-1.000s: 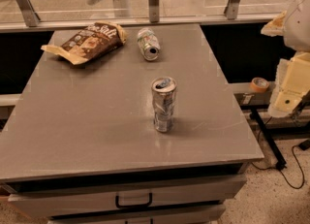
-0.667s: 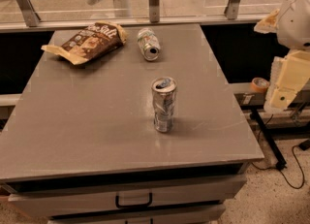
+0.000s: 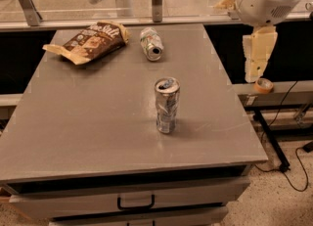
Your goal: Move 7up can near redbull can
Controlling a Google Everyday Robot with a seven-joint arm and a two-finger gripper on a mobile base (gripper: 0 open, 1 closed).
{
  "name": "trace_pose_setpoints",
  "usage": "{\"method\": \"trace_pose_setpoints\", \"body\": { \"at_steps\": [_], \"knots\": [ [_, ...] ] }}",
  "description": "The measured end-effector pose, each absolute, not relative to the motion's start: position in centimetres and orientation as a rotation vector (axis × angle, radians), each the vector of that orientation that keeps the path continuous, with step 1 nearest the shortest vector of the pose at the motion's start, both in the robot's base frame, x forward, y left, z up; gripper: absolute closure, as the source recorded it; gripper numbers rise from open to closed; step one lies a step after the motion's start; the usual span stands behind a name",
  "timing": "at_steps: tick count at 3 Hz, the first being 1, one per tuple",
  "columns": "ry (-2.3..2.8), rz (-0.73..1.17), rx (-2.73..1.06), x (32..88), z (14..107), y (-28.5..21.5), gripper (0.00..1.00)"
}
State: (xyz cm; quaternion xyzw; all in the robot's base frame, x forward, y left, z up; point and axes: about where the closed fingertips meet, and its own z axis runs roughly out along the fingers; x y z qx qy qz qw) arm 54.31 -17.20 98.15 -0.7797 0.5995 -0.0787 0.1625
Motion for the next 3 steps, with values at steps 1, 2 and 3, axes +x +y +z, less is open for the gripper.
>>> {"method": "trace_pose_setpoints", "body": {
  "at_steps": [1, 2, 3],
  "knots": [
    [1.479, -0.173, -2.392, 58.6, 97.4, -15.3, 0.00],
    [1.366, -0.226, -2.413, 59.9, 98.6, -15.2, 0.00],
    [1.367, -0.227, -2.412, 59.9, 98.5, -15.1, 0.00]
  ]
}}
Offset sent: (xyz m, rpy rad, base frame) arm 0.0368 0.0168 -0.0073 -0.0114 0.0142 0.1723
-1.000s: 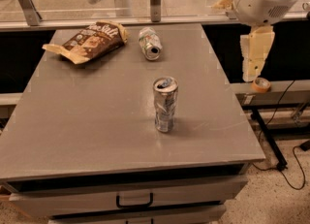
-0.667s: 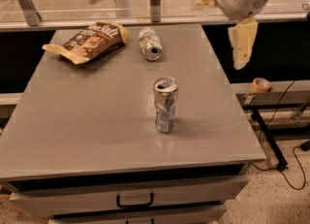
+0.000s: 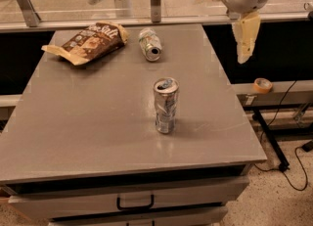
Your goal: Move 7up can near redbull can
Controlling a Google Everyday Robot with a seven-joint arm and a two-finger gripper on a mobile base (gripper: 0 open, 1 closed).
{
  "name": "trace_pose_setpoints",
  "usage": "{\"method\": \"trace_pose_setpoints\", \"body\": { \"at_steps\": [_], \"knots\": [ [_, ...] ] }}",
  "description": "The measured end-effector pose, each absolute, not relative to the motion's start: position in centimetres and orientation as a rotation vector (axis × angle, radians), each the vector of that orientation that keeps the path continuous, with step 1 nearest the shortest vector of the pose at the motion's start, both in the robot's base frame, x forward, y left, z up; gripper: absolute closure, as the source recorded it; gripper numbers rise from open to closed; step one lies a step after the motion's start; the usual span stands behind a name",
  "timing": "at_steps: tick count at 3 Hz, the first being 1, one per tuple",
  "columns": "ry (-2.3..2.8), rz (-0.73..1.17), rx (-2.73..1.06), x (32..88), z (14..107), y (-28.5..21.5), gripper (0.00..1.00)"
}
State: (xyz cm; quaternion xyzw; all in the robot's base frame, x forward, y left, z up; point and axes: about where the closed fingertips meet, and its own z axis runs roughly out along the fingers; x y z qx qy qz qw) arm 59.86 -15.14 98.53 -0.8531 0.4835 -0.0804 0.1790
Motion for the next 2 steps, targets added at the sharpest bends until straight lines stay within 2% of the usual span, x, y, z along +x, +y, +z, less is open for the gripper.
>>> {"method": "trace_pose_setpoints", "body": {
  "at_steps": [2],
  "knots": [
    [0.980, -0.310, -2.450, 63.7, 99.6, -12.4, 0.00]
  ]
}}
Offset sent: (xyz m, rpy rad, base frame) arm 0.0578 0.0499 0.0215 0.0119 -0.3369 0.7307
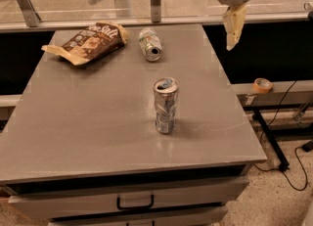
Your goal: Move 7up can near redbull can
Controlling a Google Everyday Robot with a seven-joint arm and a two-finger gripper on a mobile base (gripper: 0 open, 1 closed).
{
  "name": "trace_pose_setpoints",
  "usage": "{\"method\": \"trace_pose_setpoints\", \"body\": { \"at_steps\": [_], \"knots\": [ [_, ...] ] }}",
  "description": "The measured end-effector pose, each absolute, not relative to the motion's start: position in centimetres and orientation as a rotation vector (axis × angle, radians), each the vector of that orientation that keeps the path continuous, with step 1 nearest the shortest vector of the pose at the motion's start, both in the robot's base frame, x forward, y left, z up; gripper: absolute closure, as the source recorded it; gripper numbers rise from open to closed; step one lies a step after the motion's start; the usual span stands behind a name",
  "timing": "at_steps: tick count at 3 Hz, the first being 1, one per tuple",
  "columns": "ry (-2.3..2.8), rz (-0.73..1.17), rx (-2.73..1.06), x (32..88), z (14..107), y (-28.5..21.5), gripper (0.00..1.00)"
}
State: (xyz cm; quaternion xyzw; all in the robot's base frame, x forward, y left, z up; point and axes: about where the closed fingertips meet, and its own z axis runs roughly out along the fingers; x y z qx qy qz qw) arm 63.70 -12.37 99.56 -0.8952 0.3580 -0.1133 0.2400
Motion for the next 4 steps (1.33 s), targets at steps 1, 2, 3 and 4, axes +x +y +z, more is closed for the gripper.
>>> {"method": "trace_pose_setpoints", "body": {
  "at_steps": [1, 2, 3, 4],
  "knots": [
    [0.702, -0.322, -2.521, 65.1, 99.0, -9.3, 0.00],
    [0.415, -0.412, -2.609, 66.7, 97.5, -6.4, 0.00],
    [0.165, -0.597, -2.711, 69.3, 95.0, -5.1, 0.00],
    [0.107, -0.653, -2.731, 70.2, 94.6, -5.4, 0.00]
  ]
}}
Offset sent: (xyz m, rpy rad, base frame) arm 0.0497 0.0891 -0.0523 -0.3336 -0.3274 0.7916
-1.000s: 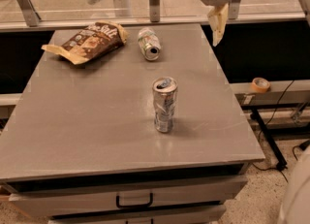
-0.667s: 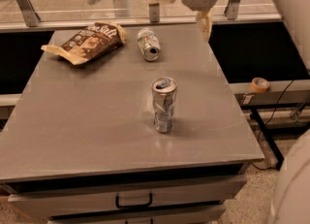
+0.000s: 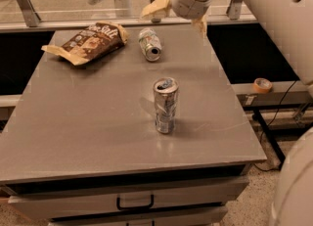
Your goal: Move 7up can near redbull can
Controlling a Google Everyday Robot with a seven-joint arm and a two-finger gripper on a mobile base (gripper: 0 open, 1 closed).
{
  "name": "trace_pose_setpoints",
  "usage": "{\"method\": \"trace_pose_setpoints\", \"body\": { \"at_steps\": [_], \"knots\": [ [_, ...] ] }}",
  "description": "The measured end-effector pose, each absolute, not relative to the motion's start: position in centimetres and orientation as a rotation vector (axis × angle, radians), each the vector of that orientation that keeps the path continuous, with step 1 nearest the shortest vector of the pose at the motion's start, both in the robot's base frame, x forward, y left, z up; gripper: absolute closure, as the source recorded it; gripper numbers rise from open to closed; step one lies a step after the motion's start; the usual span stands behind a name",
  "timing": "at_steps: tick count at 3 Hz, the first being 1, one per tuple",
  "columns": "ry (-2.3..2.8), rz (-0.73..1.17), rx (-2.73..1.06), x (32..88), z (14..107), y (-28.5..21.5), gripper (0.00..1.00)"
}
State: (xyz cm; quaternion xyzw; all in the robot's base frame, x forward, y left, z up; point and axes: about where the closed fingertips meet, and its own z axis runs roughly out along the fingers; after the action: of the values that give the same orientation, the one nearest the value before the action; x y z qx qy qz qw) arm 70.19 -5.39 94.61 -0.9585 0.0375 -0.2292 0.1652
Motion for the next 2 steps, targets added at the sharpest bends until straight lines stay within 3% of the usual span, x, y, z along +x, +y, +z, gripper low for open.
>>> {"method": "trace_pose_setpoints", "body": {
  "at_steps": [2],
  "knots": [
    [0.032, -0.757, -2.707, 73.9, 92.2, -3.9, 0.00]
  ]
}}
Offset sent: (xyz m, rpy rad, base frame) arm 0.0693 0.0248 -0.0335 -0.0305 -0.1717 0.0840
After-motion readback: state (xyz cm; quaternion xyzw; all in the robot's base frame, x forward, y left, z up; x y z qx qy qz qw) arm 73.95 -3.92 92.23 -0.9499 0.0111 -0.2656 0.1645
